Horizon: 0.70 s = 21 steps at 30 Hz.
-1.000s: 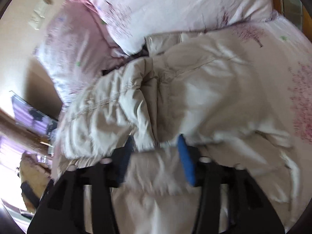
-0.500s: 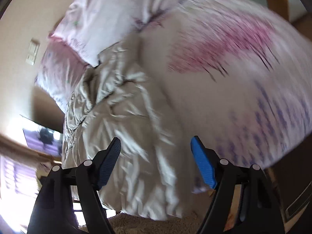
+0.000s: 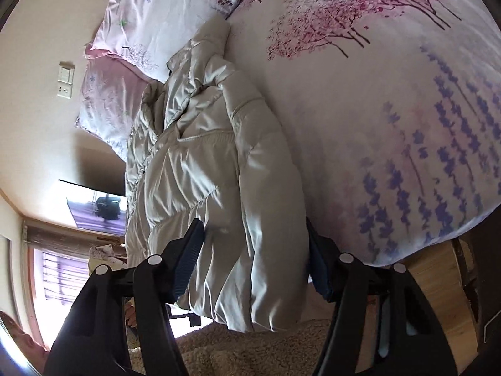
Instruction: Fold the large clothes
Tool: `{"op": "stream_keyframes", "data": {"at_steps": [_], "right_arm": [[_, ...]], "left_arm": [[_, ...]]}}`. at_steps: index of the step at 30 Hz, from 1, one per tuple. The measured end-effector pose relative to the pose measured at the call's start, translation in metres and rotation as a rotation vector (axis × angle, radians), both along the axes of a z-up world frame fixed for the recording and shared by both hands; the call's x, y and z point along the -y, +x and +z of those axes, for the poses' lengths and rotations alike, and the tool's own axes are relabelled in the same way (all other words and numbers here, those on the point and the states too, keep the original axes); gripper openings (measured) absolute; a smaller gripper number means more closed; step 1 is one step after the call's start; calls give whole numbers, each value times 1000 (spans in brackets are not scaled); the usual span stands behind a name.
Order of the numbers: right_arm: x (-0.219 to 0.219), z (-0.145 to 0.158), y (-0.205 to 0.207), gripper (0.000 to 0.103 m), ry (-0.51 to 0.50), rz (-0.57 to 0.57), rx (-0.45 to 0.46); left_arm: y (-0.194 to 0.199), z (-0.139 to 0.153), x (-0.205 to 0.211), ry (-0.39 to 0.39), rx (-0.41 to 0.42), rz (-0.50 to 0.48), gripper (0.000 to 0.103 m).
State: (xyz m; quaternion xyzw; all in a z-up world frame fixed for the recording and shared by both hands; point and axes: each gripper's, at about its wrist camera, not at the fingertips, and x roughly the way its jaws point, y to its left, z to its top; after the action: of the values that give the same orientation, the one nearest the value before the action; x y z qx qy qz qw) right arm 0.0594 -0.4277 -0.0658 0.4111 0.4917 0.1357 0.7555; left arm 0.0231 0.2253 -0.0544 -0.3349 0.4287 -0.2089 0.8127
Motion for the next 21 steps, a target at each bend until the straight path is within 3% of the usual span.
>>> {"op": "stream_keyframes", "data": {"at_steps": [12,14,16,18,21], "right_arm": [[-18,-3,-6,63,53,63,28],[-23,-2,-7,57,60,79,32],[-29,-2,-8,38,58,92,38],[-34,2,-10,27,45,93,63],[-38,13,-12,21,34,76,110]], "left_arm": [[-7,-11,-2,-66,-10,4,48],[-8,-11,-1,-64,-11,3,44],[-8,-12,2,-44,-18,-1,38],[-10,-12,8,-20,-21,-15,26],[-10,-6,12,5,-3,-12,18]]}}
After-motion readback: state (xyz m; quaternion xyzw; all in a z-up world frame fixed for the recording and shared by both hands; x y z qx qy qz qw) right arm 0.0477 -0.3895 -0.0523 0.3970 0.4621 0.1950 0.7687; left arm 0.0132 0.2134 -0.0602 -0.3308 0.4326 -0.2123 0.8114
